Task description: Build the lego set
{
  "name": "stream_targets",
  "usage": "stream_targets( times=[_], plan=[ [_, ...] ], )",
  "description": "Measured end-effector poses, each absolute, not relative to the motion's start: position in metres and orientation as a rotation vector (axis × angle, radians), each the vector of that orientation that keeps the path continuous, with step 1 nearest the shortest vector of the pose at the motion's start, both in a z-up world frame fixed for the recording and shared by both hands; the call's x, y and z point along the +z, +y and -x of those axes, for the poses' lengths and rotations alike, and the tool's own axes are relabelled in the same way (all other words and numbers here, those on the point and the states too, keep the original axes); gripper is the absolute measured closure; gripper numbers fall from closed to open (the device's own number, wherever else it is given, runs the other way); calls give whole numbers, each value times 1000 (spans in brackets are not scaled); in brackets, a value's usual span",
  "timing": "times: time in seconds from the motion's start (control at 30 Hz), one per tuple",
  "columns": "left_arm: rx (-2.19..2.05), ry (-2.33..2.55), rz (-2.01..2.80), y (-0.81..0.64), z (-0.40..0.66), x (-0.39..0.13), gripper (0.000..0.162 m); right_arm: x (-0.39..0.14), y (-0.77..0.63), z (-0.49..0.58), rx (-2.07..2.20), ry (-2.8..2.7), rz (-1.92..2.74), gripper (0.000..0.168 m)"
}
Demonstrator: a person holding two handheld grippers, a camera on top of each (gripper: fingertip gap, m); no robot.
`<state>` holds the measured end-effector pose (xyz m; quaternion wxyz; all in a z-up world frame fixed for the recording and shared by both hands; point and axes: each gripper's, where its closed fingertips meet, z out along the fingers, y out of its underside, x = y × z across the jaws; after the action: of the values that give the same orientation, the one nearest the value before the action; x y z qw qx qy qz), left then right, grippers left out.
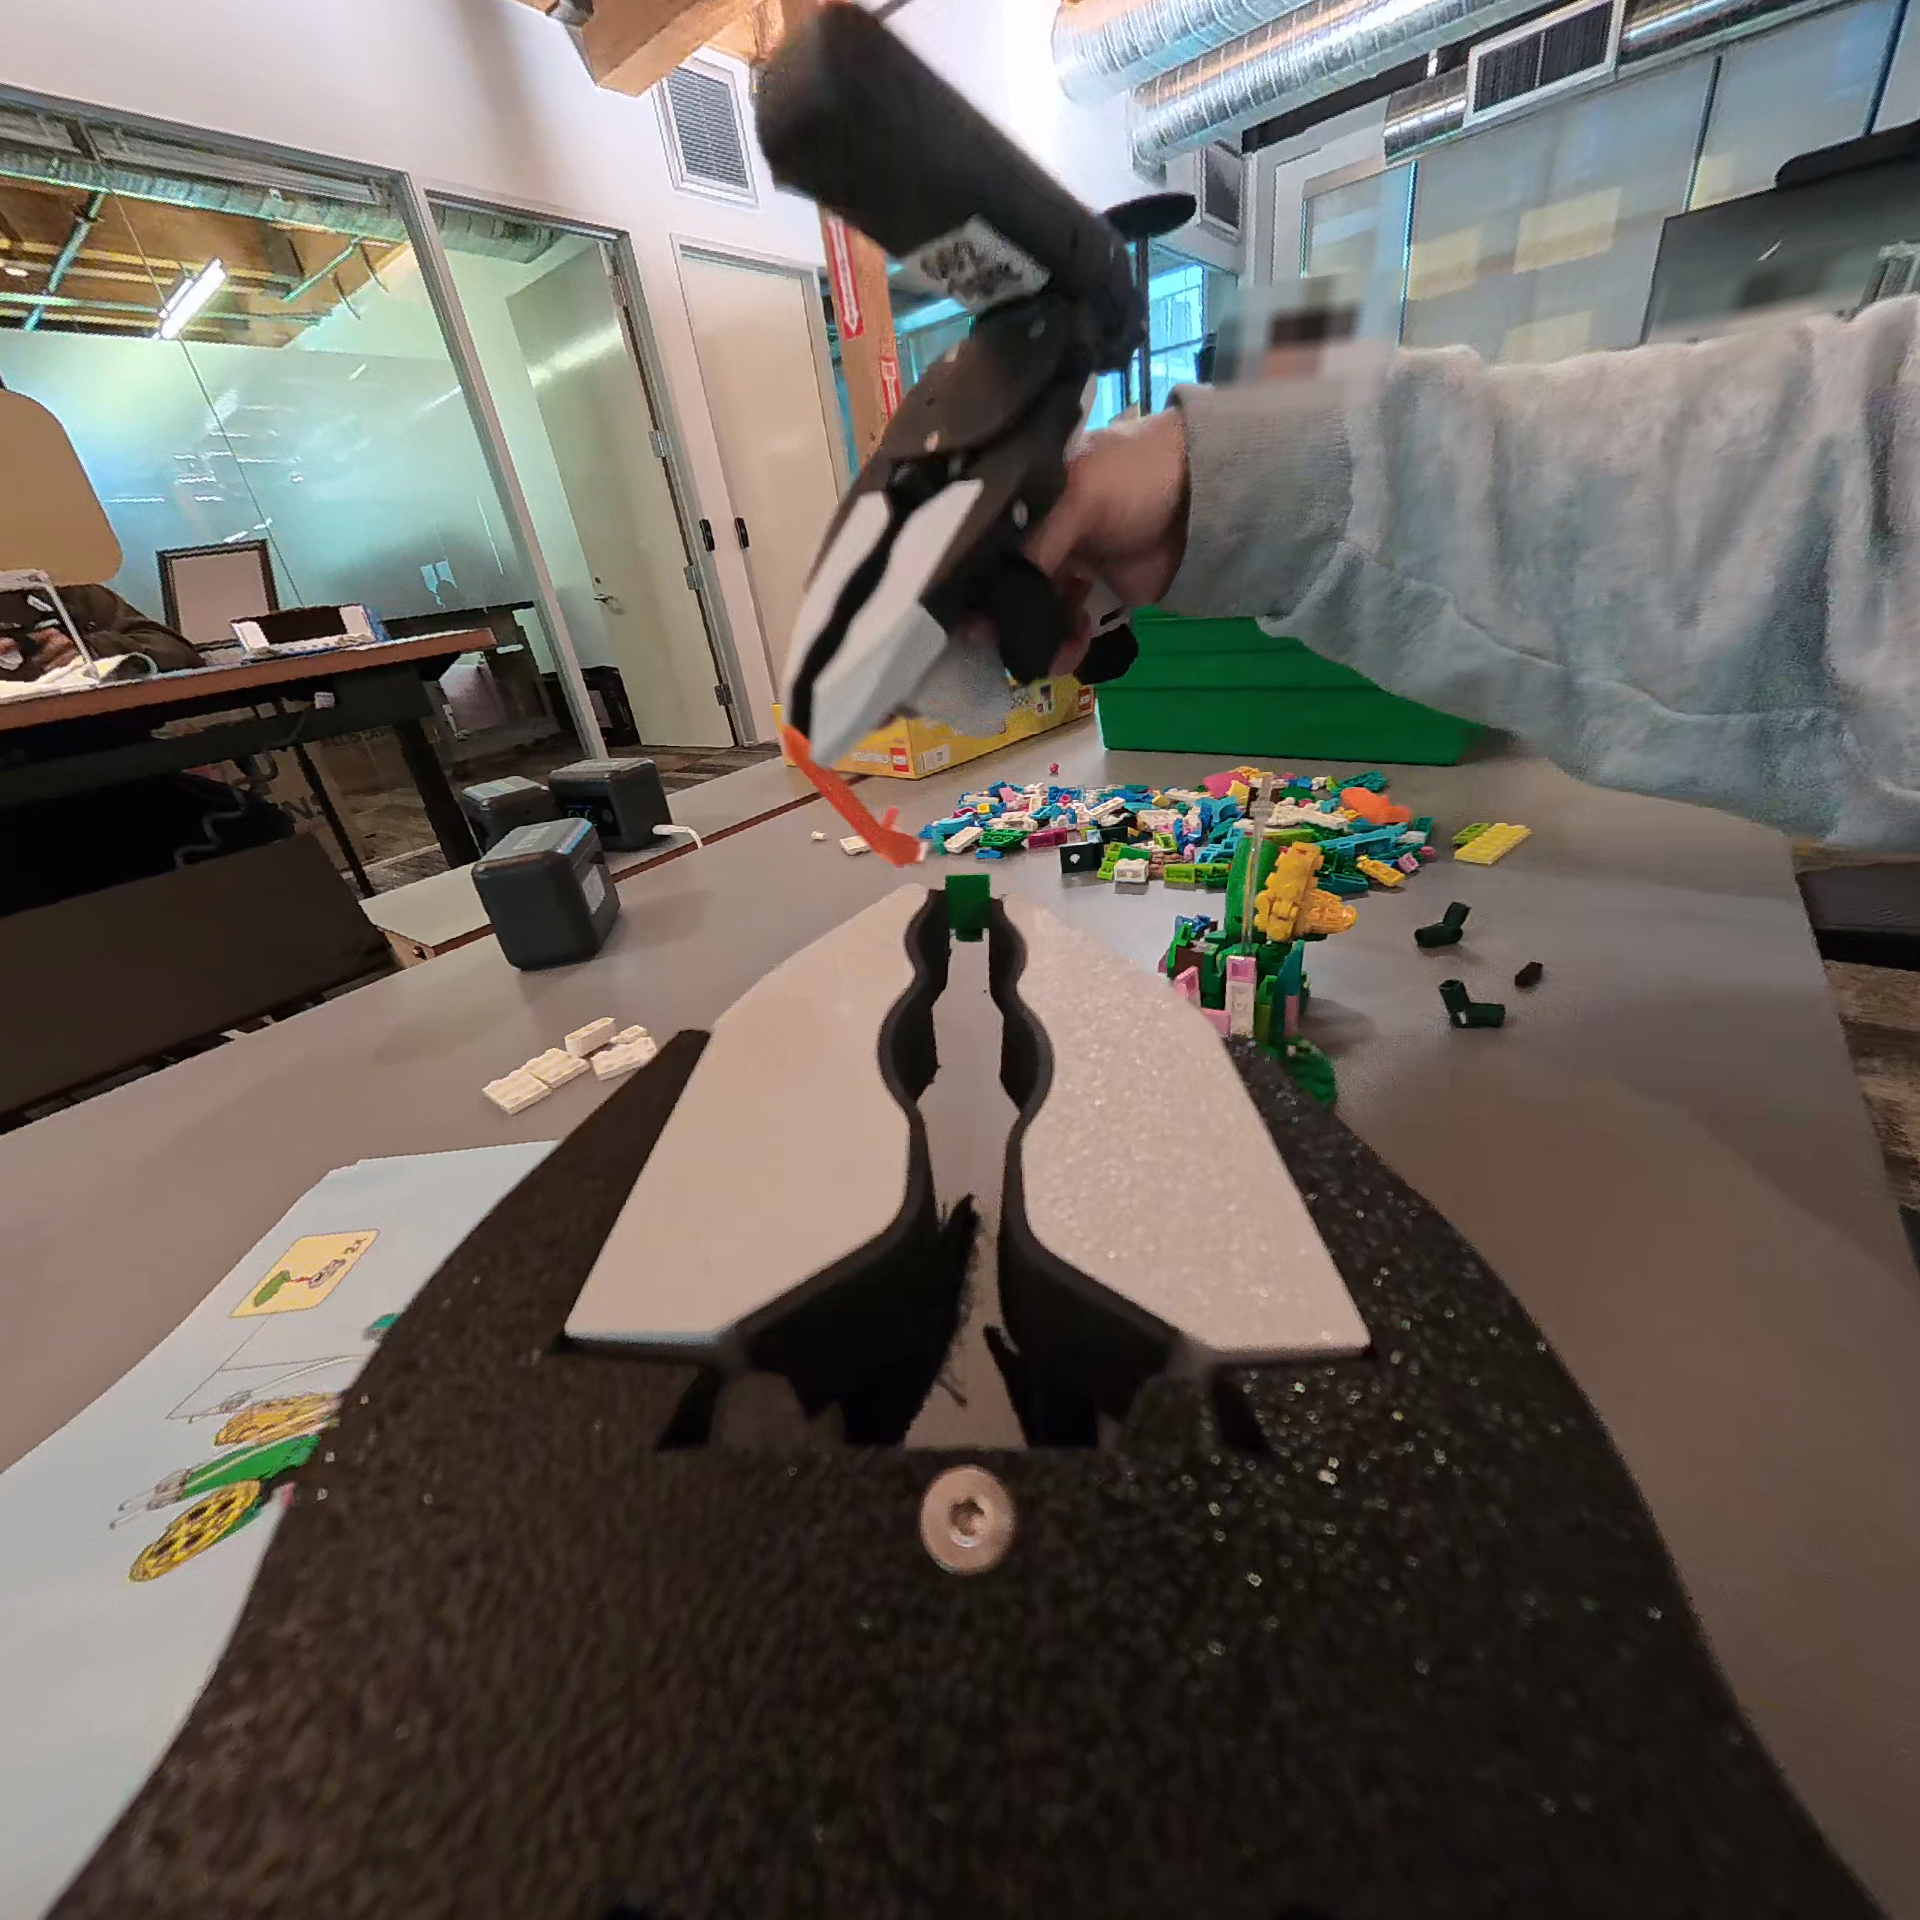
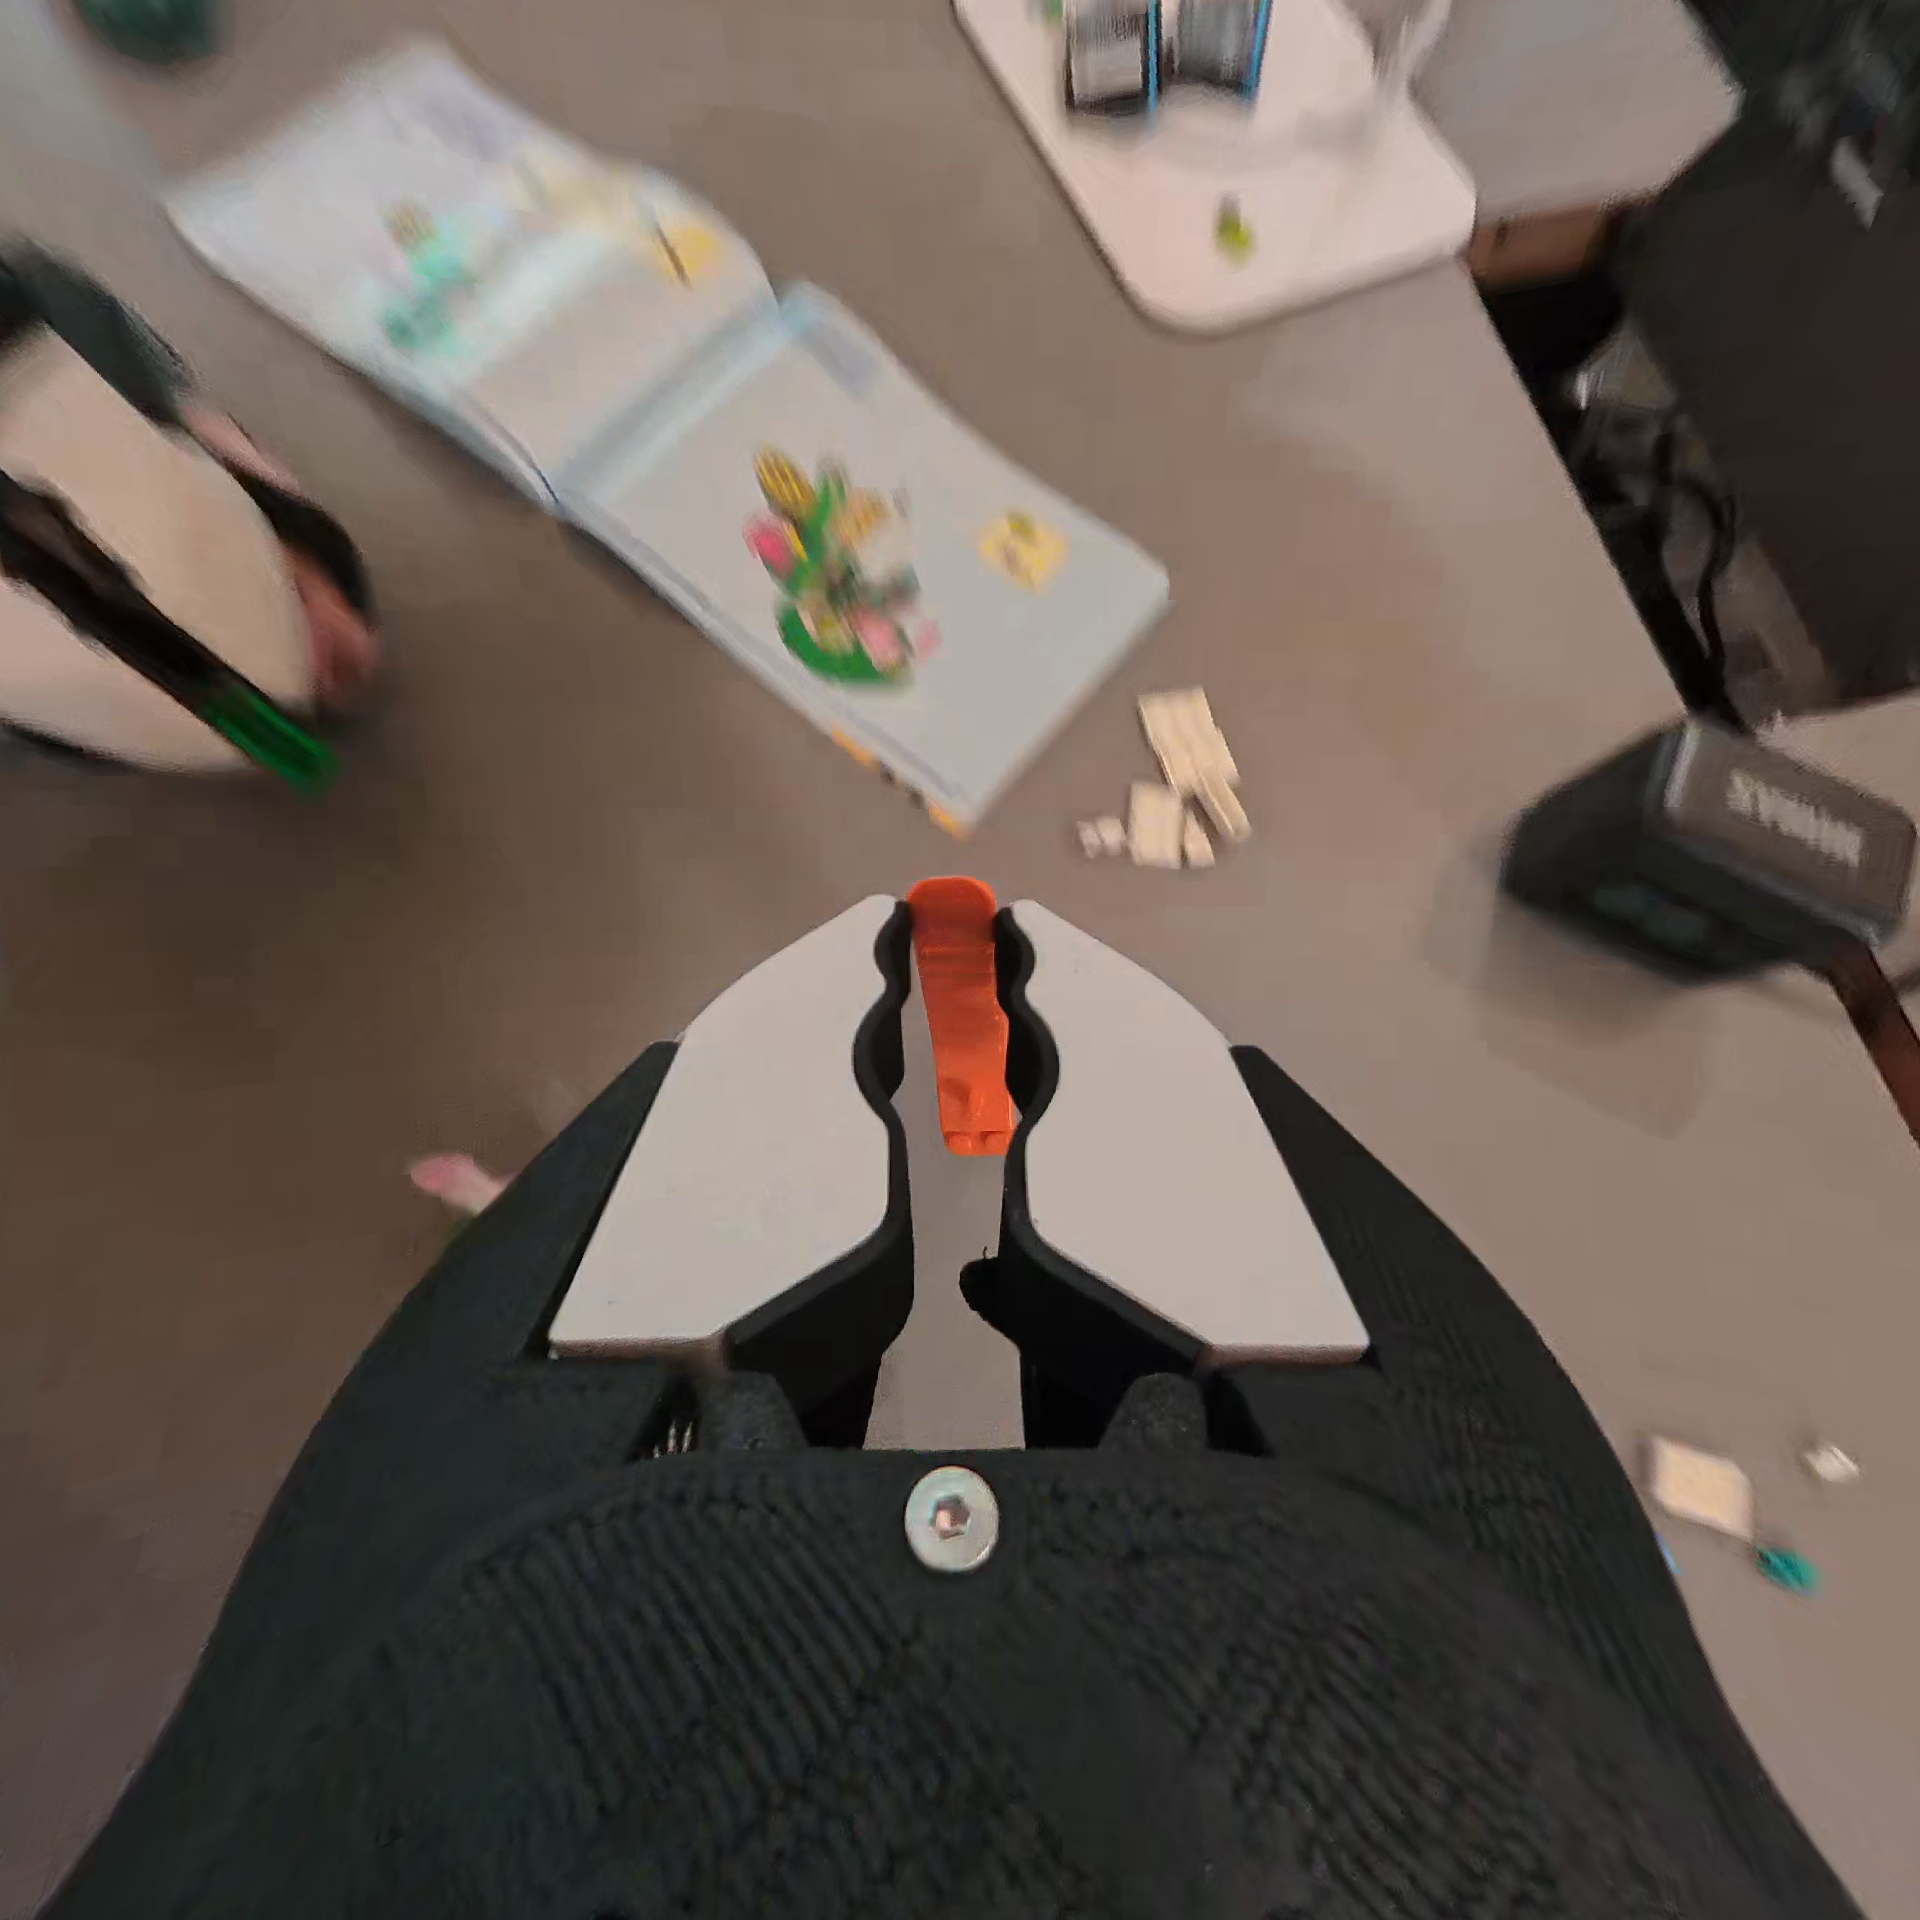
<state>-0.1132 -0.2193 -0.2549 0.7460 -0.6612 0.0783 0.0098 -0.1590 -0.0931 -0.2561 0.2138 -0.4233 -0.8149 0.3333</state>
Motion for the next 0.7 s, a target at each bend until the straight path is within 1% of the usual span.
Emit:
stream_targets(
  times=[0.17, 0.27, 0.47, 0.7],
  plan=[
    [-134, 130, 1433, -218, 103, -243, 155, -195, -182, 168, 1314, -2039, 1037, 154],
    [-207, 80, 1405, -219, 97, -233, 155, -168, -224, 163, 1475, -1929, 940, 155],
    [-291, -97, 1316, -227, 112, -217, 155, -156, -261, 143, 1635, -1795, 819, 154],
    [-352, -227, 1190, -241, 132, -204, 155, -159, -260, 118, 1562, -1611, 718, 155]
  ],
)
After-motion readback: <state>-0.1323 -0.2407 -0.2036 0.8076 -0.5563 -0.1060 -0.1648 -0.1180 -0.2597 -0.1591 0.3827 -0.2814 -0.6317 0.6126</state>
